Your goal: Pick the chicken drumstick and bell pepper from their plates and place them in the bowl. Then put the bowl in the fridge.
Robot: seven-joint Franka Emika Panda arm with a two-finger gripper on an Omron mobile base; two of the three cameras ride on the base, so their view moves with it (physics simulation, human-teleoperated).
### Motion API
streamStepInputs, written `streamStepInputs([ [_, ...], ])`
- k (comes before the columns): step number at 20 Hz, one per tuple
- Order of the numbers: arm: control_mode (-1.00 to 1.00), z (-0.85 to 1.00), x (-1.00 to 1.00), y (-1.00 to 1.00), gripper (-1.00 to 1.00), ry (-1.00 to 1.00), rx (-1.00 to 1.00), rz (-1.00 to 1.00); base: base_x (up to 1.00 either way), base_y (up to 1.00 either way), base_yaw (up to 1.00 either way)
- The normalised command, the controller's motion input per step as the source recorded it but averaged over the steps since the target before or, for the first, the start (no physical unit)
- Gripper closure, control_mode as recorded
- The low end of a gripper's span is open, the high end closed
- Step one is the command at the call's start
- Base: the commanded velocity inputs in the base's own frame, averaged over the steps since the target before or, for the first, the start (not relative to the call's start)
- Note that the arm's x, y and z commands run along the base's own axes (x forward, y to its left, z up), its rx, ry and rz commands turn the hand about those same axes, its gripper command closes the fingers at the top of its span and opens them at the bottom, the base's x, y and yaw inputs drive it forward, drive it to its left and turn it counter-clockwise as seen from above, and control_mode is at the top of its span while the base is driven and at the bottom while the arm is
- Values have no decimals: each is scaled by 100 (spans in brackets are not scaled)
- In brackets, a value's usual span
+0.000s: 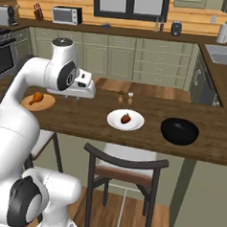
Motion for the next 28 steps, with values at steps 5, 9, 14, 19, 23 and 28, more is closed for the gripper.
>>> streamStepInputs([
  [5,-100,-18,-16,45,-100,0,0,1,0,0,0],
  [9,-100,-33,0,94,-100,0,6,8,0,0,0],
  [14,-100,-41,9,97,-100,0,1,5,0,0,0],
  [19,-100,-35,51,100,-100,0,0,0,0,0,0],
  [23,-100,-1,61,93,-100,0,-2,0,0,0,0],
  [28,-100,0,73,75,-100,0,-1,-1,0,0,0],
])
